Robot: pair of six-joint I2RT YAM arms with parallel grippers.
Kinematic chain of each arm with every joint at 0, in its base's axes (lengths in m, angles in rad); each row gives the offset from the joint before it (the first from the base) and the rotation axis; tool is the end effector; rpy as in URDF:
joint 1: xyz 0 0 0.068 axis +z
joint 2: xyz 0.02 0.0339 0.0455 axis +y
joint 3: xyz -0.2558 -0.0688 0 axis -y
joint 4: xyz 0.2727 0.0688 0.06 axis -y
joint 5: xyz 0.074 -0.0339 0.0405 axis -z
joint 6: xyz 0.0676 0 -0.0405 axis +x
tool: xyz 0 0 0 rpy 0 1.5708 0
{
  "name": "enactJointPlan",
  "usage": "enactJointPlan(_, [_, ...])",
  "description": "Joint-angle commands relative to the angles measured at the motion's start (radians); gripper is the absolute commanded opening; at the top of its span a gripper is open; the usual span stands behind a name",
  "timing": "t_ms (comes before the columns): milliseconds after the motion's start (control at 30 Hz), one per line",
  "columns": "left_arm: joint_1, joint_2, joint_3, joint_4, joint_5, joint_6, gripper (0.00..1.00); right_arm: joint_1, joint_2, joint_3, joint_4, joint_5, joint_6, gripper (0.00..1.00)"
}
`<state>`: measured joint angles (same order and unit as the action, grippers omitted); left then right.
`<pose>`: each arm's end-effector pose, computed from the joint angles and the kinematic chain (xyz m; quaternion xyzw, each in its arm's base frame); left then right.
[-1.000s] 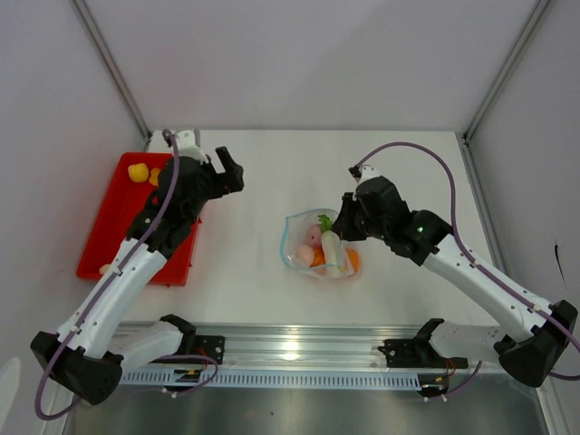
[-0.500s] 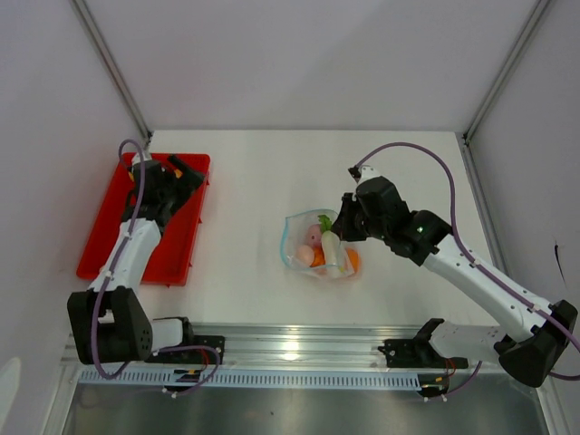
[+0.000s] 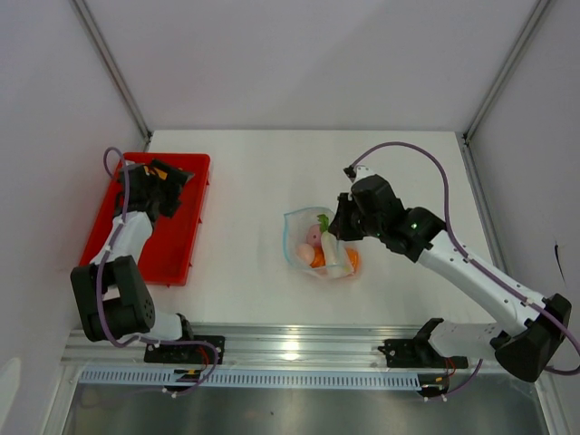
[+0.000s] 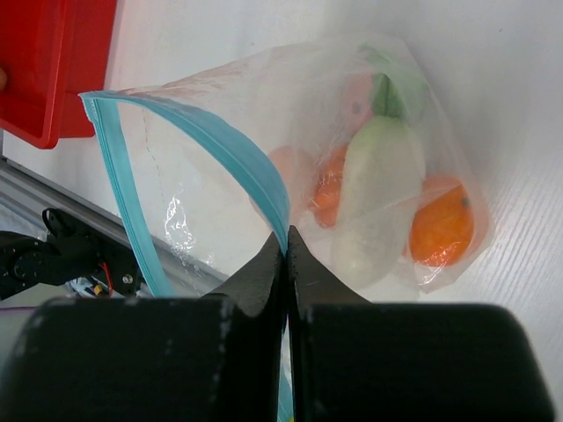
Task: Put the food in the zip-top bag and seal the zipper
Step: Adjust the fake food in the zipper food storage bag.
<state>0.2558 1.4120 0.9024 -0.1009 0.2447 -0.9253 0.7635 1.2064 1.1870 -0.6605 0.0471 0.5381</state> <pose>0.3536 0.0756 0.2054 -0.4433 0.7626 -0.2529 0.3974 0.2281 0.2139 0.3182 -0.0914 0.8976 0.2440 0.3556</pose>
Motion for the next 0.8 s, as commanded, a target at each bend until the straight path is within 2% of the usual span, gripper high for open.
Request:
enactJointPlan(0, [0.013, -0.016, 0.023, 0.043, 0.048, -0.009, 0.99, -0.003, 0.012, 0.059, 0.018, -0.007, -0.013, 0.00])
enactJointPlan(333, [0.028, -0.093, -0.048, 0.024, 0.028, -0.018, 1.00, -0.003, 0.028, 0.174, -0.044, 0.056, -0.055, 0.00])
enactJointPlan(533, [0.028, -0.169, 0.000, -0.177, -0.097, -0.004, 0.99, -0.024, 0.048, 0.163, -0.042, 0.070, -0.084, 0.00])
enactJointPlan(767, [0.030, -0.136, 0.045, -0.218, -0.188, -0.004, 0.99, -0.070, 0.137, 0.206, -0.027, 0.005, -0.113, 0.00])
